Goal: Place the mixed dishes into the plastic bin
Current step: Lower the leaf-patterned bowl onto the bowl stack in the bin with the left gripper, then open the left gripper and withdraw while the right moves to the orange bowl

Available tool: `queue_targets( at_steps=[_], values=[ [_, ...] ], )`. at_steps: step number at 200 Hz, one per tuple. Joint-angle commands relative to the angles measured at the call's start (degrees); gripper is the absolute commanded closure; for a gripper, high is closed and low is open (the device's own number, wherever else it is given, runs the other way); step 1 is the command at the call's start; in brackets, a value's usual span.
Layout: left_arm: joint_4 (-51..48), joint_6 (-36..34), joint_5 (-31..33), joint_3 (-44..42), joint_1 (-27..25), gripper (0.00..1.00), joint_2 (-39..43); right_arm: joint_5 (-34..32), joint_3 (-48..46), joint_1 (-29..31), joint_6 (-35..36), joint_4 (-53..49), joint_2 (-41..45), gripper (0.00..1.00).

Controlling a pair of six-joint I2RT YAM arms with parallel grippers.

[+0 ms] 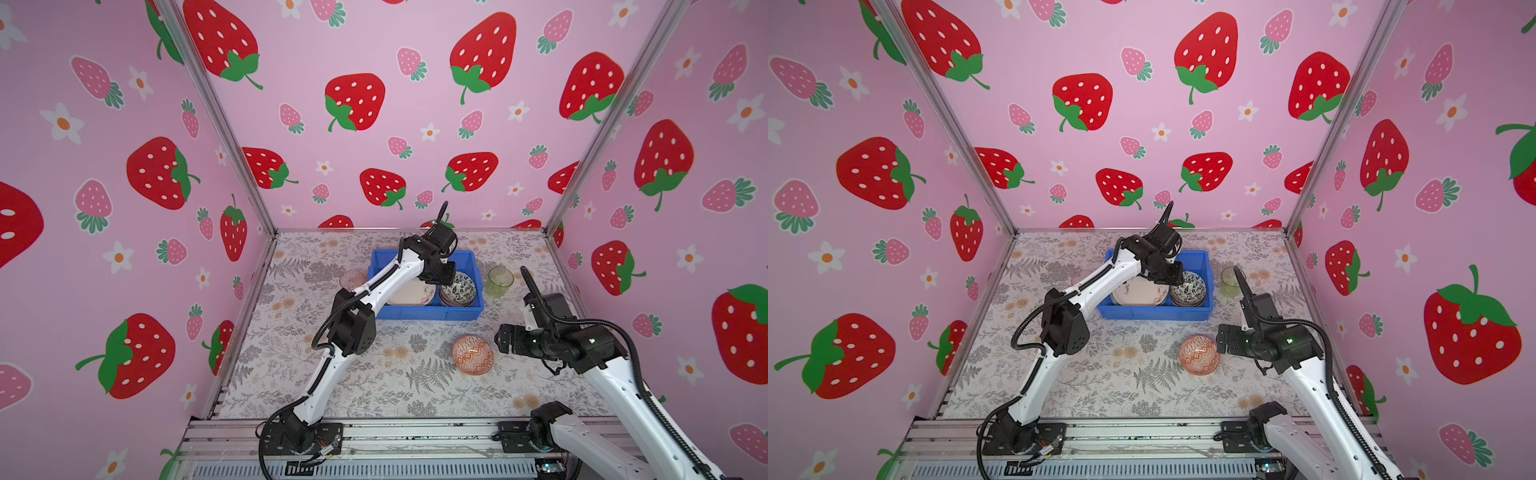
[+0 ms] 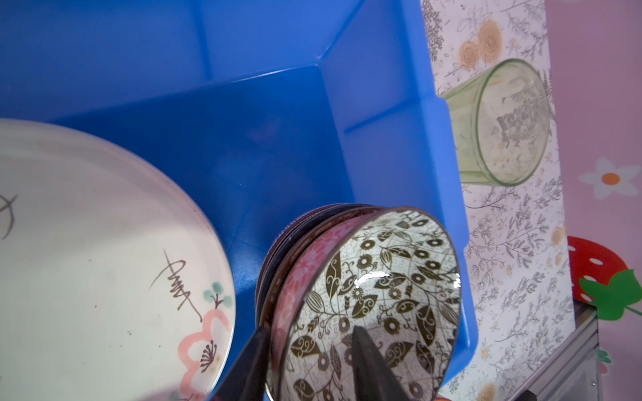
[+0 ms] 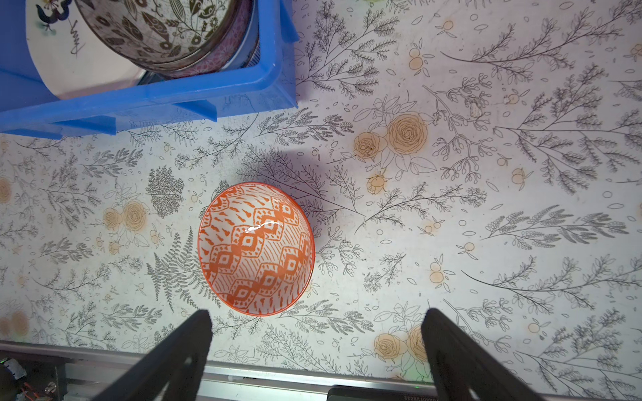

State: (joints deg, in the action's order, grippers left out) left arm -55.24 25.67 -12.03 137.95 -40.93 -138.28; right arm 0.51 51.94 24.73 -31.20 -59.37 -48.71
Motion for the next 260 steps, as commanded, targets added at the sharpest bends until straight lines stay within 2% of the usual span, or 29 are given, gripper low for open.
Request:
queue_targets(
  at_steps=[1, 52, 125, 207, 260],
  values=[
    [0.8, 0.4, -1.9, 2.6, -0.6, 0.49, 1.0, 0.0, -0.8, -0.4, 0.8, 0.0, -0.2, 0.03],
    [0.7, 0.0, -1.9, 1.8, -0.6, 0.32, 4.8, 1.1, -1.8, -0.5, 0.5, 0.9, -0.4, 0.03],
    [1.4, -1.2, 1.0, -5.9, -0.6, 0.2, 13.8, 4.6, -4.7, -0.5, 1.1, 5.7, -3.0, 0.03],
    [5.1, -1.8, 3.8, -27.8, 3.1, 0.11, 29.5, 5.5, -10.7, -0.5, 3.6, 16.1, -16.4, 0.1],
    [7.1, 0.5, 9.8, -42.4, 8.0, 0.03, 41.3, 9.3, -12.6, -0.2, 4.2, 22.4, -23.5, 0.25]
  ],
)
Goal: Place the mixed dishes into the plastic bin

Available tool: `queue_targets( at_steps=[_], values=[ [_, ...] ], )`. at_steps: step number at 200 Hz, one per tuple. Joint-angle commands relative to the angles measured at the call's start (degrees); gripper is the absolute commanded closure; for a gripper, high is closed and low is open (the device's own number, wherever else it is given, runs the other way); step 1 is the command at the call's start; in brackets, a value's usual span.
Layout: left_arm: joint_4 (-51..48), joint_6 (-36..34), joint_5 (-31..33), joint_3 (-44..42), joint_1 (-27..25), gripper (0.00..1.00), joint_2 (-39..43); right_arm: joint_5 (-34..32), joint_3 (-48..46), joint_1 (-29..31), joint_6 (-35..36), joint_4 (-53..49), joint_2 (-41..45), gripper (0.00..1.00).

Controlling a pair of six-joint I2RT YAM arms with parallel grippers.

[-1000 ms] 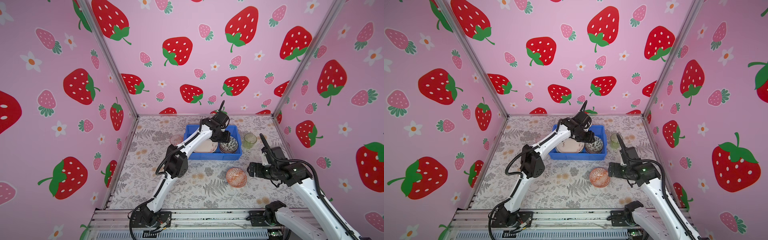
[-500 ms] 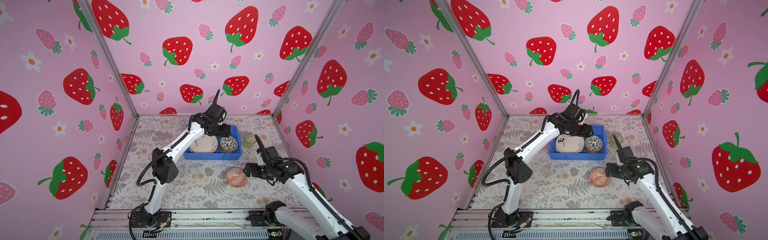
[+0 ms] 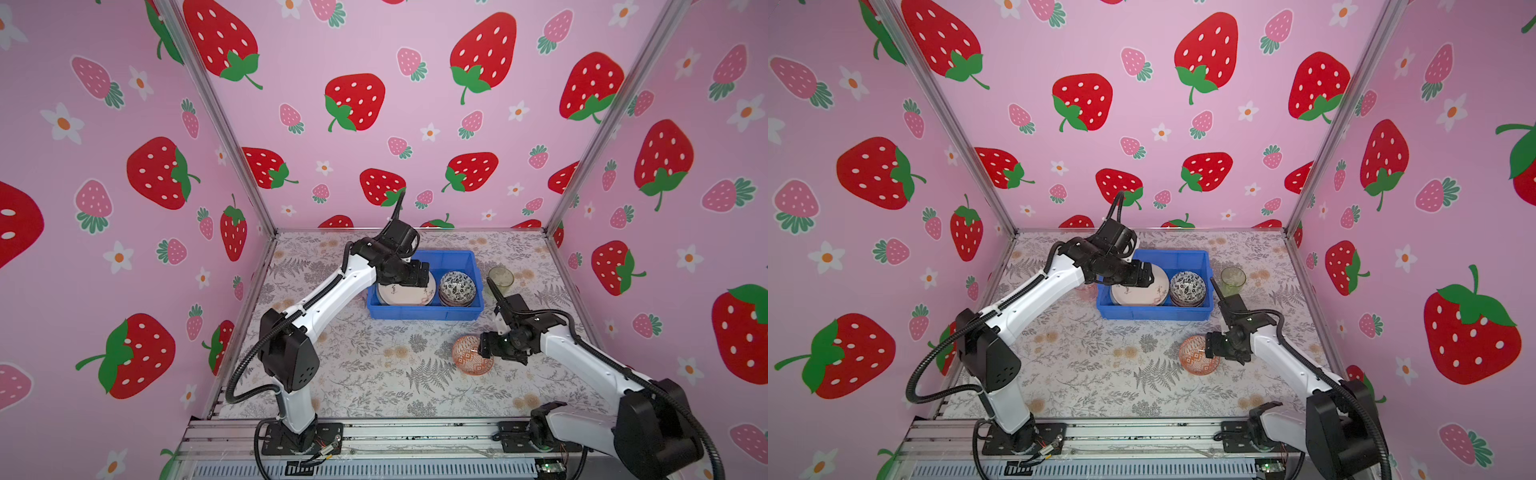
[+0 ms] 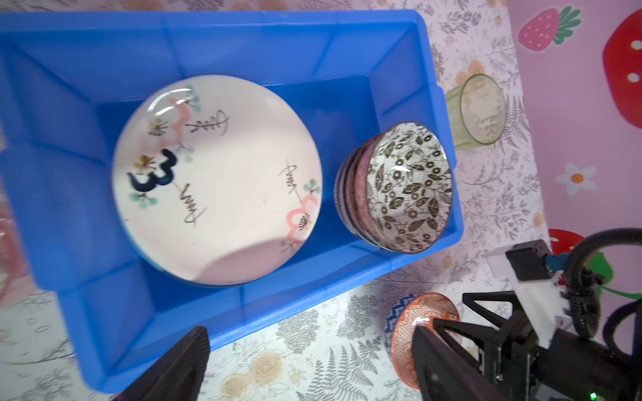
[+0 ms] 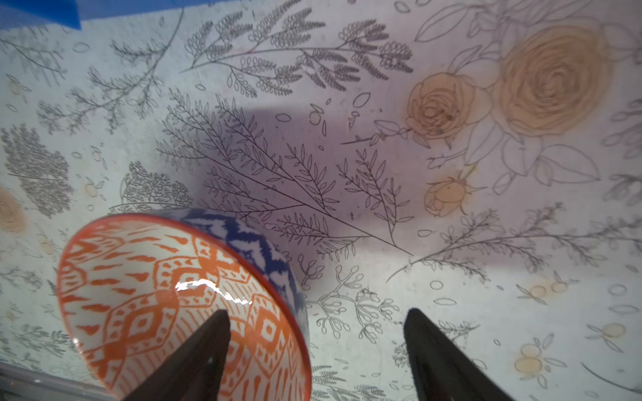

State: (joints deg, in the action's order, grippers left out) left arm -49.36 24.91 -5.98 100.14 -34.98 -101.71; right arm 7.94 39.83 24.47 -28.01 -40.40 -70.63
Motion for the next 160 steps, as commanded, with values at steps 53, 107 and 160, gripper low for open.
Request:
queue_targets(
  at_steps=[53, 107, 160],
  values=[
    [3.9, 4.7, 4.4, -15.7, 7.4, 0.01, 14.2, 3.6, 0.2, 1.3, 0.4, 6.5, -5.1, 0.54],
    [6.8, 9.1, 5.6, -23.3, 8.8, 0.01, 20.1, 3.4, 1.5, 2.4, 0.7, 6.5, -5.9, 0.69],
    [7.0, 10.4, 3.4, -25.4, 9.1, 0.02, 20.8, 2.9, 1.7, 2.5, 0.5, 6.3, -4.9, 0.72]
  ],
)
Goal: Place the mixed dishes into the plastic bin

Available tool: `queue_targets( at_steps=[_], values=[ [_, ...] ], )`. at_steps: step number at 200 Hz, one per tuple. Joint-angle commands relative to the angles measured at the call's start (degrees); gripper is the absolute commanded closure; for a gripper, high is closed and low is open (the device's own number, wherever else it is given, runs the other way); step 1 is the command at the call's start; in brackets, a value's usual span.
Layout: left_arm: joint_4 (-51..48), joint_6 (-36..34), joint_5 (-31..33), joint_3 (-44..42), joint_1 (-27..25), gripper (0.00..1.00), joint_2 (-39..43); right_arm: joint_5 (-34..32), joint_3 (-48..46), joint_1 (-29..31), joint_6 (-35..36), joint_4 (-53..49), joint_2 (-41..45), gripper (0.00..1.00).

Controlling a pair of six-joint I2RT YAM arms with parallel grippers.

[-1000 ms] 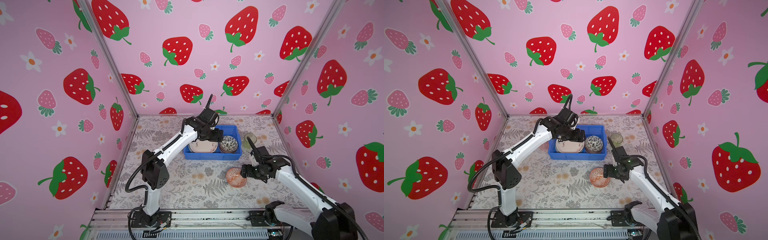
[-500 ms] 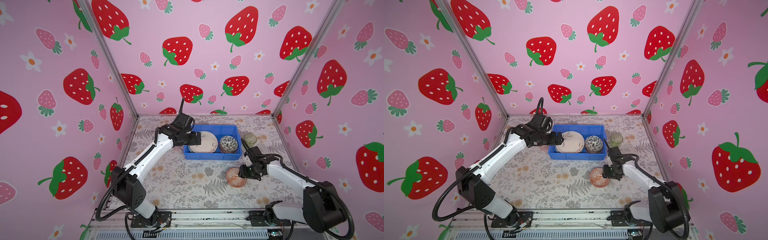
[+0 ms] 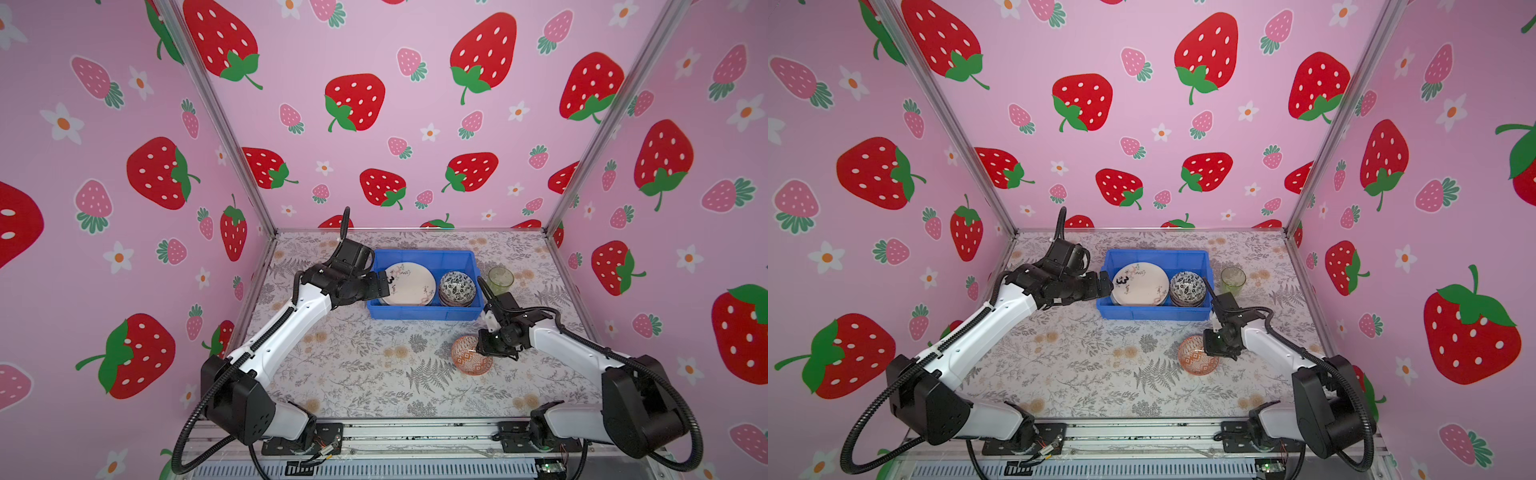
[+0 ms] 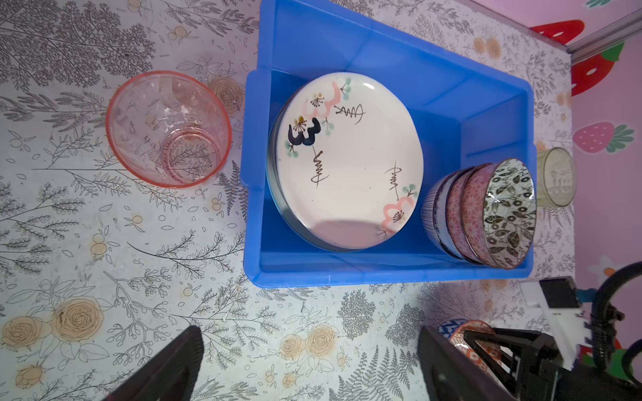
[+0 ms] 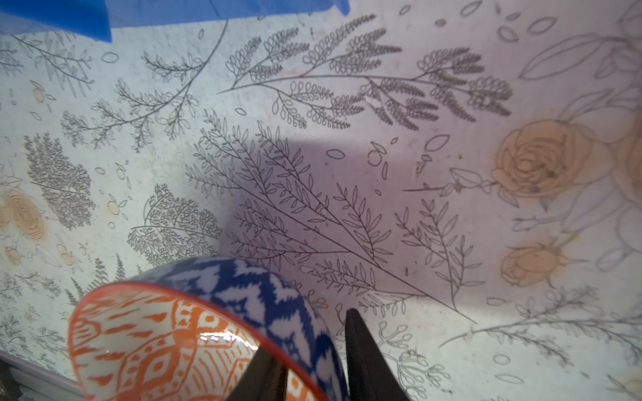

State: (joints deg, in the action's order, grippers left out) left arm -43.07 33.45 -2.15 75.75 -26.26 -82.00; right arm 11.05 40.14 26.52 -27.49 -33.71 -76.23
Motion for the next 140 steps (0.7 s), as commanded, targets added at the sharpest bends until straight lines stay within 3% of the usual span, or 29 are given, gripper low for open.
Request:
queue_targets(
  at_steps=[1, 73, 104, 140],
  values=[
    [0.7, 1.9, -0.4, -1.0, 0.3, 0.02, 1.2, -0.2, 1.4, 0.5, 0.0, -0.4, 0.7, 0.73],
    [0.0, 2.5, -0.1, -4.2, 0.2, 0.03, 2.9, -0.6, 3.3, 0.5, 1.5, -2.3, 1.4, 0.84],
    [-2.3, 2.5, 3.4, -2.1, -3.6, 0.04, 1.3, -1.3, 4.3, 0.5, 1.0, -4.2, 3.8, 0.89],
    [-1.6, 4.0, 0.9, 1.4, -9.1, 0.05, -2.3, -1.0, 3.9, 0.5, -0.3, -5.2, 7.3, 0.93]
  ],
)
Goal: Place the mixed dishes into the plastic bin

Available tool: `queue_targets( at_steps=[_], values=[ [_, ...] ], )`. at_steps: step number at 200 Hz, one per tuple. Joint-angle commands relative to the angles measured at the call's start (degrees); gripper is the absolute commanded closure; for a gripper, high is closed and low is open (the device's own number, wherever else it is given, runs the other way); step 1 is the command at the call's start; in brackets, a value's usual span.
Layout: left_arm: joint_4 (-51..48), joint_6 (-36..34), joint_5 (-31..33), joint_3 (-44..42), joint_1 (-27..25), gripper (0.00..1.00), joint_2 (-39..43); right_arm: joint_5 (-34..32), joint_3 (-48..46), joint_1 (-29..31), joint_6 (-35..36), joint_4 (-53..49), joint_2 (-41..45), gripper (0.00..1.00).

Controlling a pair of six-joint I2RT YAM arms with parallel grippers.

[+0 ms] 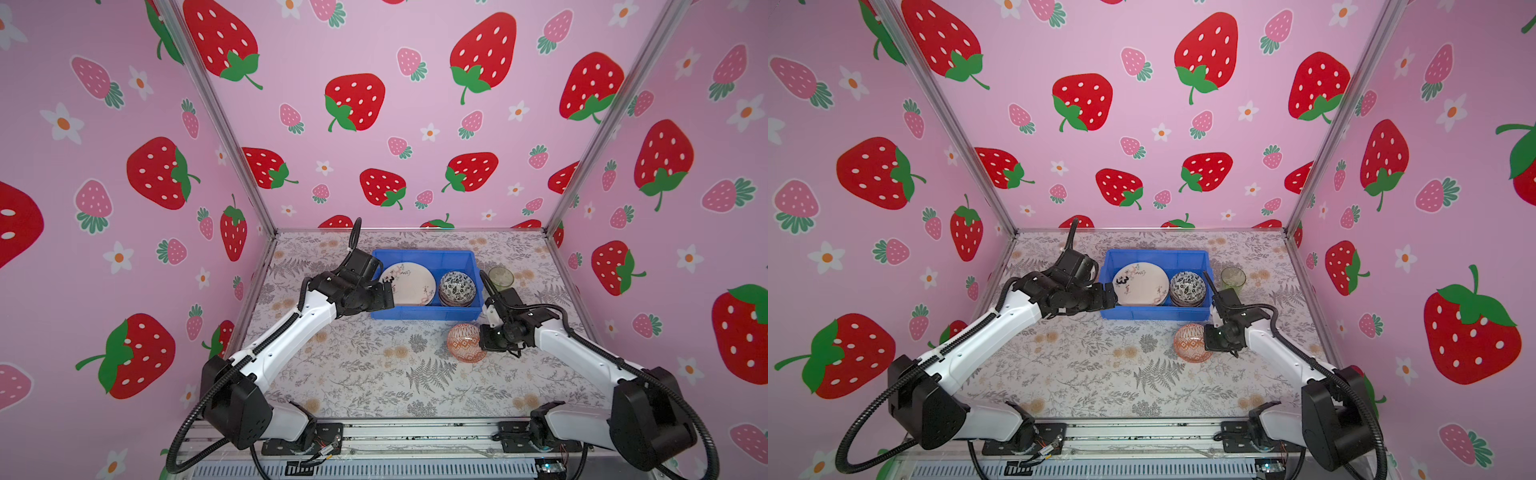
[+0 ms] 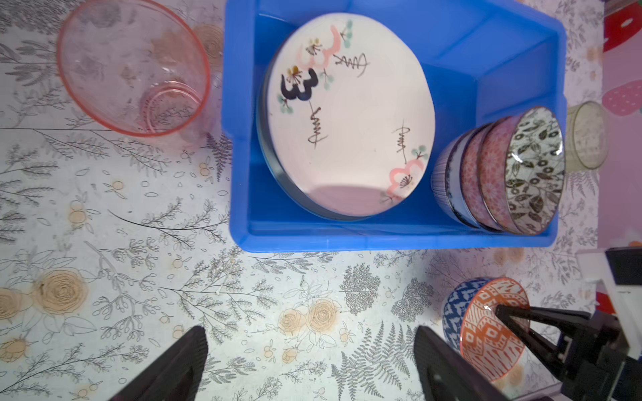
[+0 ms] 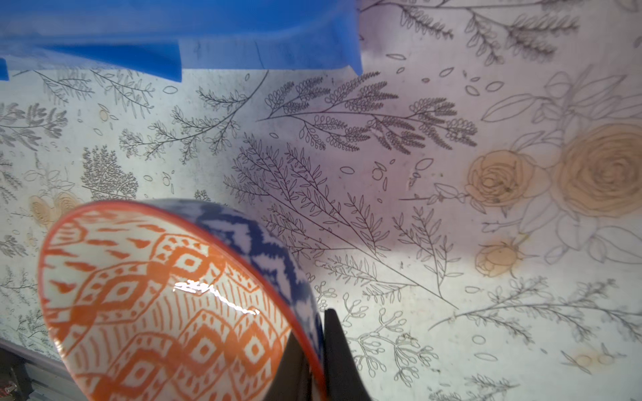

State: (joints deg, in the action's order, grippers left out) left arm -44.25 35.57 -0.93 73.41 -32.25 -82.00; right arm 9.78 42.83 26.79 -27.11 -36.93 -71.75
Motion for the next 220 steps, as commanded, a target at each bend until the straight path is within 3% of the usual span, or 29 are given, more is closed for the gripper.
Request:
queue_targets(
  at_steps=[1, 57, 105, 152, 220],
  values=[
    [-0.4, 2.0, -0.5, 3.9, -3.3, 0.05, -2.4, 0.3, 1.1, 0.3, -0.6, -2.1, 2.9, 0.93],
    [0.3, 6.4, -0.7, 9.5, -12.1, 0.05, -10.8, 1.3, 3.0, 0.3, -0.6, -5.1, 5.7, 0.95],
    [-0.7, 5.2, -2.4, 15.3, -16.7, 0.05, -17.2, 1.7, 5.5, 0.3, -0.3, -4.6, 5.5, 0.96],
    [-1.1, 4.8, -4.9, 17.8, -17.9, 0.0, -21.1, 1.4, 8.2, 0.3, 0.1, -5.0, 4.6, 0.96],
    [-2.1, 3.1, -6.5, 21.3, -18.8, 0.01, -24.8, 1.6, 9.5, 0.3, 0.2, -4.8, 4.2, 0.96]
  ],
)
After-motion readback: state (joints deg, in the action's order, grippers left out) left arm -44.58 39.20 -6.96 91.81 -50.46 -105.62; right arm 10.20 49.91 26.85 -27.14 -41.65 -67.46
